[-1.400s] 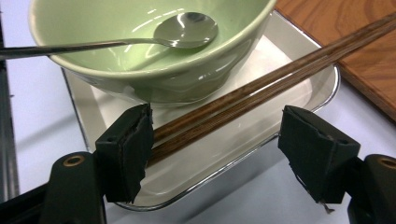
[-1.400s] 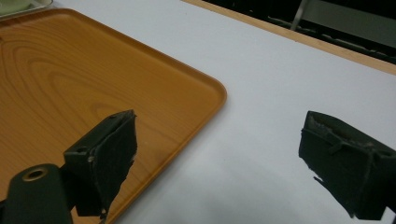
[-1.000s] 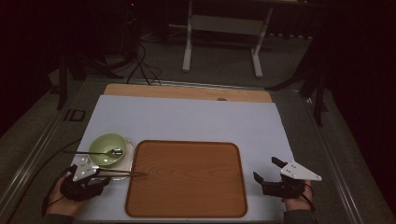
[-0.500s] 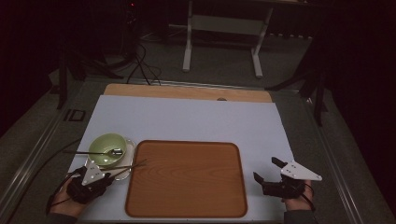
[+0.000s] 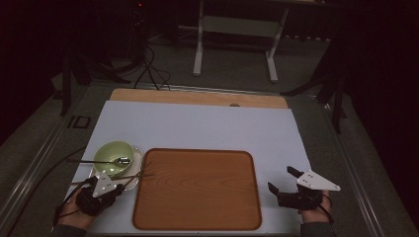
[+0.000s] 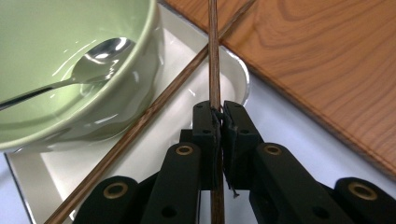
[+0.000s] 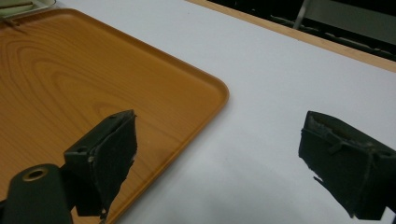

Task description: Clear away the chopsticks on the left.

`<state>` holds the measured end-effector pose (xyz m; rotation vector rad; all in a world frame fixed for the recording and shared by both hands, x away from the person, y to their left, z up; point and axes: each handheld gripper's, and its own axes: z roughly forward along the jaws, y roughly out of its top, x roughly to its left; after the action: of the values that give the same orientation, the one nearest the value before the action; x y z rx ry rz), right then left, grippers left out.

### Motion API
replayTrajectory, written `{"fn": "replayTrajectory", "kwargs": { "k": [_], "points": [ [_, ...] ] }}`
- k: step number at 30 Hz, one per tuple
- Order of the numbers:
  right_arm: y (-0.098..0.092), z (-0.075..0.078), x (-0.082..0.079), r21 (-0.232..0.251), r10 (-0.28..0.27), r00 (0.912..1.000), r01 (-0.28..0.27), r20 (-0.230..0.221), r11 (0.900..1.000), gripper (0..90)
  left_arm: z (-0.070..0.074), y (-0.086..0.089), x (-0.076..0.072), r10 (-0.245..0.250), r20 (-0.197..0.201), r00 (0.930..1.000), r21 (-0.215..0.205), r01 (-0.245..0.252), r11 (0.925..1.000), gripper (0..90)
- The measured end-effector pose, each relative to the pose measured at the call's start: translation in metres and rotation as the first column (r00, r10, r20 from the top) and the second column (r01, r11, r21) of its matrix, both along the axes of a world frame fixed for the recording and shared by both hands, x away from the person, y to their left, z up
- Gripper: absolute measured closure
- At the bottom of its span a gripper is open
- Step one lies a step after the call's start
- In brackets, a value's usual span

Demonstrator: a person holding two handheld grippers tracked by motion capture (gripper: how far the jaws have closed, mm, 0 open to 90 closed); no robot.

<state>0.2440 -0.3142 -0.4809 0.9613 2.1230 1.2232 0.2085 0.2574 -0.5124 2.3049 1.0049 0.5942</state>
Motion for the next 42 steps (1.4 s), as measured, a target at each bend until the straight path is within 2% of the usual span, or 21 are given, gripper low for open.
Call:
{"fn": "replayTrajectory", "kwargs": {
  "k": [6,16,17,18,20,26,29,32,33,40,42],
  "points": [
    [0.0,0.0,0.0,0.0,-0.002,1.0,0.002,0.0,1.0,10.8,0.003,-0.001,-0.001,0.01,0.01,0.9999,-0.016,-0.01,0.9998,85.1],
    [-0.001,0.0,-0.001,0.003,-0.007,1.0,0.007,0.003,1.0,10.8,0.011,-0.006,-0.003,0.016,0.033,0.9993,-0.066,-0.013,0.9978,85.1],
    [-0.001,0.0,-0.001,0.004,-0.007,1.0,0.007,0.003,1.0,10.8,0.015,-0.008,-0.004,0.019,0.034,0.9992,-0.109,-0.015,0.994,85.1],
    [-0.001,0.0,-0.001,0.003,-0.006,1.0,0.006,0.006,1.0,10.8,0.015,-0.008,-0.004,0.019,0.034,0.9992,-0.109,-0.015,0.994,85.1],
    [-0.002,0.0,-0.001,0.004,-0.006,1.0,0.006,0.006,1.0,10.8,0.021,-0.012,-0.006,0.013,0.048,0.9987,-0.15,-0.006,0.9886,85.1],
    [-0.002,0.0,-0.001,0.005,-0.009,0.9999,0.009,0.004,1.0,10.8,0.029,-0.02,-0.007,0.001,0.065,0.9979,-0.17,0.01,0.9855,85.1],
    [-0.002,0.0,-0.001,0.004,-0.009,0.9999,0.009,0.004,1.0,10.8,0.036,-0.025,-0.006,0.006,0.08,0.9967,-0.2,0.01,0.9798,85.0],
    [-0.002,0.0,-0.001,0.004,-0.008,0.9999,0.008,0.005,1.0,10.8,0.041,-0.029,-0.006,0.008,0.089,0.996,-0.207,0.01,0.9783,85.1],
    [-0.002,0.0,-0.001,0.005,-0.008,0.9999,0.008,0.007,1.0,10.9,0.046,-0.034,-0.005,0.004,0.101,0.9949,-0.219,0.018,0.9756,85.1],
    [-0.002,0.001,-0.001,0.007,-0.009,0.9999,0.009,0.009,1.0,10.8,0.06,-0.055,-0.002,-0.013,0.134,0.9909,-0.233,0.045,0.9715,85.1],
    [-0.002,0.001,-0.001,0.007,-0.008,0.9999,0.008,0.011,1.0,10.8,0.063,-0.061,-0.002,-0.016,0.142,0.9898,-0.25,0.051,0.967,85.1]
  ]
}}
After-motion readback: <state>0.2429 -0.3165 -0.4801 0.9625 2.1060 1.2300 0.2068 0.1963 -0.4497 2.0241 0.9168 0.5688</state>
